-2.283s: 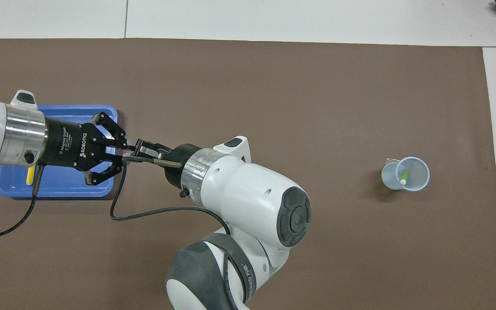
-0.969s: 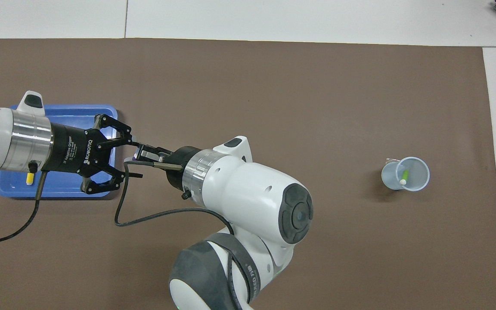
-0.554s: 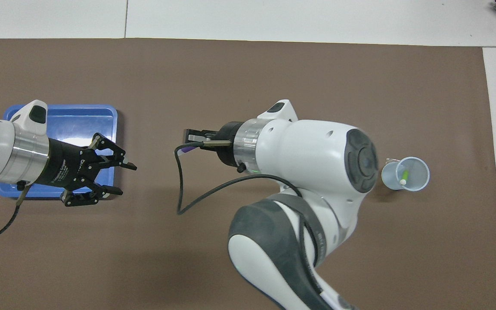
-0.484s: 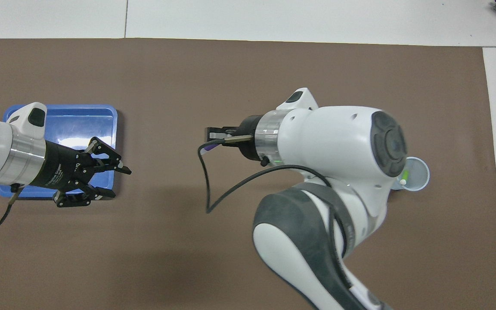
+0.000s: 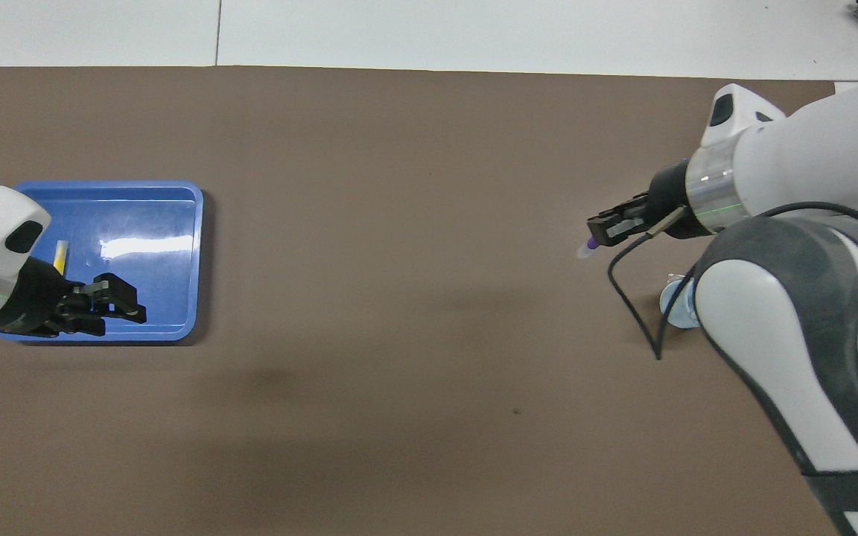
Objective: Transfer and insert pens with both arms
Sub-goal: 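Carry the purple pen to the cup while the left gripper withdraws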
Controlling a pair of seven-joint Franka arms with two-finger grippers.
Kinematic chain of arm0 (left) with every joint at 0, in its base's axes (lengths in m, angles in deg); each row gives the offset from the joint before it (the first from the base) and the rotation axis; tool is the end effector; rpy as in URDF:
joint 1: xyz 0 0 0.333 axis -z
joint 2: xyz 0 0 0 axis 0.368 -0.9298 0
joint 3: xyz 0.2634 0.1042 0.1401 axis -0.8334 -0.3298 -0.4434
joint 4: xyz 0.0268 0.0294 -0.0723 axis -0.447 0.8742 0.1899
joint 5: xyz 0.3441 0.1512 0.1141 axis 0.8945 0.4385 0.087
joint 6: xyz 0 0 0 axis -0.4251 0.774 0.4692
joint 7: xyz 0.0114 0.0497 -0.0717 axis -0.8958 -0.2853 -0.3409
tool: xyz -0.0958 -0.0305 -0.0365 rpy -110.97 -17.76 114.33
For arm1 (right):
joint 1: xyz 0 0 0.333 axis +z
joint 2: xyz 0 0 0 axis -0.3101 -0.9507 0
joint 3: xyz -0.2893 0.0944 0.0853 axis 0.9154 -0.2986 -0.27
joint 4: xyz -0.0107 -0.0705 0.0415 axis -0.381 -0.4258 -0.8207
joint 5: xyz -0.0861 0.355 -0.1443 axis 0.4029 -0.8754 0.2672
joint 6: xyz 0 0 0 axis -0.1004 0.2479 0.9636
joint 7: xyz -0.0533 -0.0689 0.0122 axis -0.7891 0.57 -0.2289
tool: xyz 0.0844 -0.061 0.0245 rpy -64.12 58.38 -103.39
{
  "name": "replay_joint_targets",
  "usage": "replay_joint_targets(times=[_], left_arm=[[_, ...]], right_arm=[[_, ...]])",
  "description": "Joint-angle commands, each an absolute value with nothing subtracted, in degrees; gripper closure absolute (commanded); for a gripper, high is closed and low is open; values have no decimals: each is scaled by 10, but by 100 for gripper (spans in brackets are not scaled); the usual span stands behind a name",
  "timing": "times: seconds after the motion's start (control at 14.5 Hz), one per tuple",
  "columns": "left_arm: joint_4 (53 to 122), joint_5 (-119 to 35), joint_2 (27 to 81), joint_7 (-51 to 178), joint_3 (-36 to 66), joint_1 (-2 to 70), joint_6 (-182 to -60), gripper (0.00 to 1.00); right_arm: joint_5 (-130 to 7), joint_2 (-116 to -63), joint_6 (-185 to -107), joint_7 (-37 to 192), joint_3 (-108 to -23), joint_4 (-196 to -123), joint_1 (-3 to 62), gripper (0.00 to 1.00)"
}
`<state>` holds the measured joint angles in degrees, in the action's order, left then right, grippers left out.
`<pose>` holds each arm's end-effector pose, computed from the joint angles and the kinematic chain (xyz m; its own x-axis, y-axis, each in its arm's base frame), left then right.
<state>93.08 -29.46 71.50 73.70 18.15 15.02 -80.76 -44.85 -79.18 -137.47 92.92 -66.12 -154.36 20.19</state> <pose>0.5009 -0.0164 0.5055 0.9745 0.1337 -0.1801 0.1654 -0.9706 0.1747 0.5889 0.1166 0.5391 0.8636 0.4701 0.1821 0.4998 -0.8454 -0.1883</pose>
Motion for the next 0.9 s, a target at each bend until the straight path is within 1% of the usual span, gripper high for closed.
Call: replay_joint_targets(times=[0.0, 0.14, 0.21, 0.35, 0.42, 0.55, 0.69, 0.83], left_arm=[[974, -244, 737, 850, 184, 125, -860, 45], [992, -233, 731, 914, 184, 93, -900, 45], [992, -231, 726, 956, 184, 81, -908, 45], [992, -199, 705, 1016, 184, 61, -935, 45], [992, -190, 694, 1032, 184, 58, -946, 45], [992, -189, 679, 1043, 184, 48, -961, 45], [992, -188, 662, 1042, 184, 39, -984, 45], [992, -188, 649, 1041, 184, 27, -1007, 45]], right_arm=[[-340, -779, -1369, 1023, -673, -1558, 170, 100], [-285, -767, -1372, 1041, -673, -1584, 167, 100], [-282, -754, -1383, 1045, -673, -1613, 159, 100], [-278, -722, -1474, 1093, -673, -1704, 126, 100], [-278, -715, -1483, 1121, -673, -1723, 110, 100], [-278, -713, -1458, 1147, -672, -1724, 90, 100], [-279, -709, -1453, 1140, -673, -1729, 89, 100], [-279, -706, -1456, 1113, -673, -1751, 90, 100]])
